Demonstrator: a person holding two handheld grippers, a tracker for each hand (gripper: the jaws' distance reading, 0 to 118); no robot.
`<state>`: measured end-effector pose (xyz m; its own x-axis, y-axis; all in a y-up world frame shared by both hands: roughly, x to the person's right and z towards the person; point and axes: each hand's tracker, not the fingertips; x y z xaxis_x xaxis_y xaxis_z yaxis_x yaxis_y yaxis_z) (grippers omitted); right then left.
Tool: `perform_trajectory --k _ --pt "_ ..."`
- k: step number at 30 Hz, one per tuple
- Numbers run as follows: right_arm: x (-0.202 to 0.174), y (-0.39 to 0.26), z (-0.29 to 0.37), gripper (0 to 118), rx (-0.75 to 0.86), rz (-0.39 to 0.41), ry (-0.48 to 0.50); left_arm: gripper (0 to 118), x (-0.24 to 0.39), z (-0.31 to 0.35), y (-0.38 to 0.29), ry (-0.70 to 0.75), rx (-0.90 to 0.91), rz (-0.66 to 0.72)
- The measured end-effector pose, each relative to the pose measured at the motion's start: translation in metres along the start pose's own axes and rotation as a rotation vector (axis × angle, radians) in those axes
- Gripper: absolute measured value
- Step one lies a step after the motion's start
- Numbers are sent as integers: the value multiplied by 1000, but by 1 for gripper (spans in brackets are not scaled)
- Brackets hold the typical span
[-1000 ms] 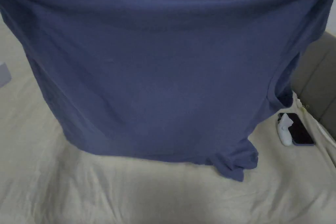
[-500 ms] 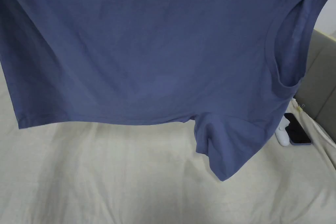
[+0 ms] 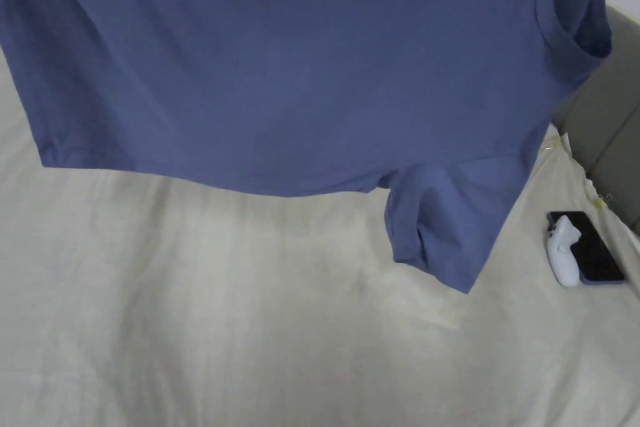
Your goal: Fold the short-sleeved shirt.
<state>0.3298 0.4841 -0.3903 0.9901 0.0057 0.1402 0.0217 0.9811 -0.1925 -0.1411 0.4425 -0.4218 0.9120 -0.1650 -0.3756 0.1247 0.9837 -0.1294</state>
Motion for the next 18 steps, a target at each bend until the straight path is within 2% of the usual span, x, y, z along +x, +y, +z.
perform_trajectory --k 6,9,15,18 --pt "-15 25 -82 2 61 -12 -56 4 36 -79 3 52 13 8" --pt "-21 30 -118 2 83 13 -62 4 53 -112 -1 87 54 -62" --pt "-38 30 -172 2 118 43 -79 4 76 -167 -10 85 50 -1" --pt "-45 19 -192 2 142 29 -85 4 88 -189 -25 114 68 29"
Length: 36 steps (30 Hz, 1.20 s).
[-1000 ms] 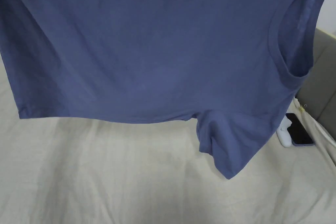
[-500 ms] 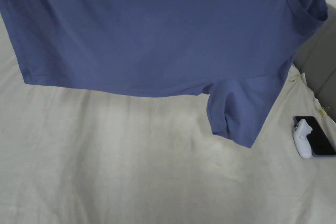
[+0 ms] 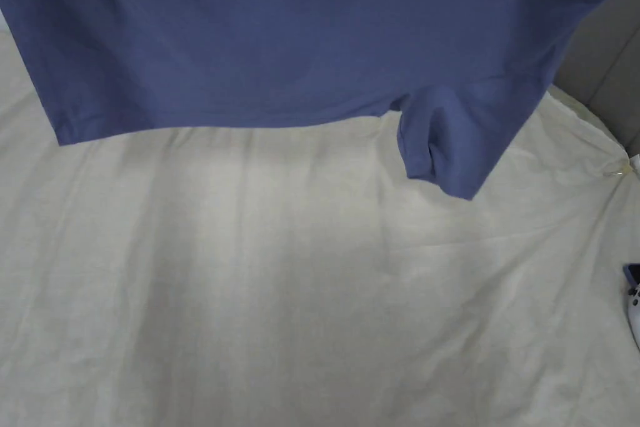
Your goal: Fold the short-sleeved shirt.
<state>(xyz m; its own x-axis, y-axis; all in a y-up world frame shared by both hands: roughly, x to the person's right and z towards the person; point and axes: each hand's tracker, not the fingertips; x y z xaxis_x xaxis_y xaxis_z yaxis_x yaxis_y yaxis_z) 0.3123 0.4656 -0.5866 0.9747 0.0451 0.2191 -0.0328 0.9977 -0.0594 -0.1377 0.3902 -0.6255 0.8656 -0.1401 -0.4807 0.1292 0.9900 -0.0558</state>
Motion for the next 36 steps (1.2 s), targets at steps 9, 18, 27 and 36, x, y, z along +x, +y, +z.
perform_trajectory --k 9,18,27,36 --pt "-1 -91 -54 2 -109 28 -3 4 51 -26 -87 -33 -85 -42" --pt "17 -267 -84 2 -422 18 10 4 97 -17 -259 -122 -367 -171" --pt "33 -461 -49 2 -782 -26 50 4 80 36 -427 -181 -676 -257" --pt "46 -557 28 2 -957 -93 48 4 40 107 -484 -248 -795 -285"
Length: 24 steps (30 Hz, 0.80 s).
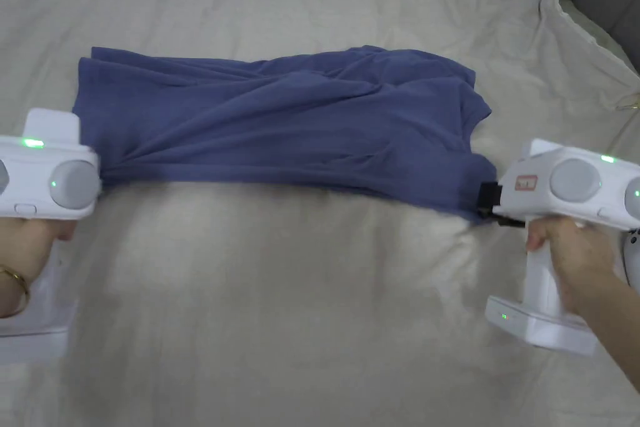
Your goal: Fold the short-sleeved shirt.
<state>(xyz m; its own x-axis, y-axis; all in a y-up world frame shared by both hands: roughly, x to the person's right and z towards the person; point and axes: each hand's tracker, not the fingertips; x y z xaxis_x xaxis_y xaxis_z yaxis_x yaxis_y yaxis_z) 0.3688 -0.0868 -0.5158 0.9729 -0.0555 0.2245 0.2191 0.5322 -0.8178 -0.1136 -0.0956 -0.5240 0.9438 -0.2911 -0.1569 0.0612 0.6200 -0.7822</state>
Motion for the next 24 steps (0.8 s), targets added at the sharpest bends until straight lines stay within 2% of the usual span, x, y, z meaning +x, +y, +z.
perform_trajectory --k 3,9,13,20,24 --pt "8 -21 21 2 12 -34 36 4 -5 25 -17 -17 9 -7" --pt "34 -71 88 2 44 23 80 4 -39 87 -65 -47 39 13" --pt "64 -116 133 2 67 32 109 4 -68 137 -108 -104 101 118" --pt "90 -191 182 2 61 83 109 4 -81 186 -188 -139 76 85" --pt "101 -228 198 2 66 75 111 4 -88 203 -224 -164 55 97"
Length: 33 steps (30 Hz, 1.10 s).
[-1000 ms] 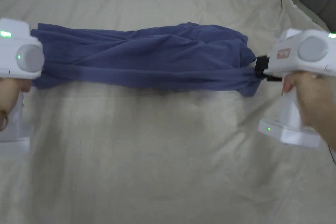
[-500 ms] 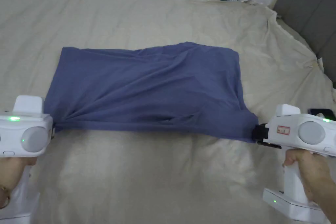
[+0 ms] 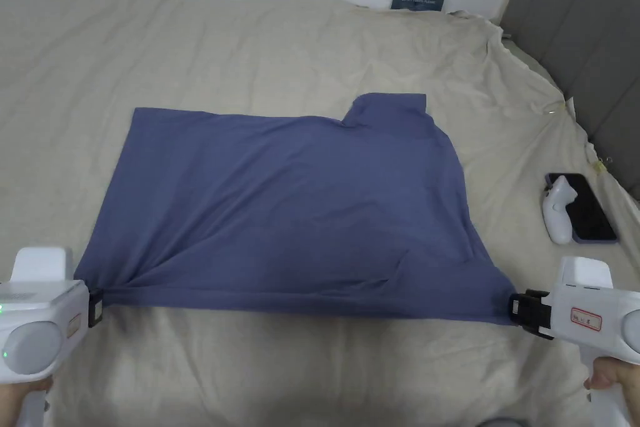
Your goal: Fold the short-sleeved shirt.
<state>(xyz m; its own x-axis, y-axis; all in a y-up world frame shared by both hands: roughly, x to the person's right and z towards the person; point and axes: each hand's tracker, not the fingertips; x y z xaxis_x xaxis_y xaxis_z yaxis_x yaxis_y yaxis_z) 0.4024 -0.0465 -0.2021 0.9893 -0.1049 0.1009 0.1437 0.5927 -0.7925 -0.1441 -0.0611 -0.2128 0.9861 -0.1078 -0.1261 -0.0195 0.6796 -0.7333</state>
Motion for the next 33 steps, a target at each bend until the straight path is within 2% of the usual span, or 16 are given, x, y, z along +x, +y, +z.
perform_trajectory --k 3,11,15,17,18,19,20,21,22,25,28,33 --pt "3 -20 10 2 -8 -3 -2 4 -8 15 -19 -19 -11 9" --pt "3 -48 22 2 -52 107 -29 4 -14 32 -48 -56 -73 11" --pt "6 -51 20 2 -57 74 -21 5 -11 31 -56 -51 -87 15" --pt "7 -51 18 5 -55 61 -27 32 -13 32 -54 -63 -100 36" --pt "7 -50 18 12 -57 59 -36 56 -15 34 -52 -54 -109 47" --pt "7 -48 19 40 -65 68 -70 86 -19 38 -50 -56 -98 55" --pt "8 -47 21 69 -64 81 -77 104 -24 42 -47 -40 -61 76" --pt "11 -46 25 90 -57 89 -93 114 -29 47 -42 -13 -25 96" --pt "13 -44 32 96 -27 77 -100 117 -36 53 -36 8 5 122" --pt "19 -26 58 96 77 18 -121 117 -55 70 -10 -9 82 226" --pt "11 -6 87 100 239 -26 -123 117 -54 85 16 19 182 260" --pt "-29 1 127 107 555 -11 -85 110 -20 116 27 138 526 269"
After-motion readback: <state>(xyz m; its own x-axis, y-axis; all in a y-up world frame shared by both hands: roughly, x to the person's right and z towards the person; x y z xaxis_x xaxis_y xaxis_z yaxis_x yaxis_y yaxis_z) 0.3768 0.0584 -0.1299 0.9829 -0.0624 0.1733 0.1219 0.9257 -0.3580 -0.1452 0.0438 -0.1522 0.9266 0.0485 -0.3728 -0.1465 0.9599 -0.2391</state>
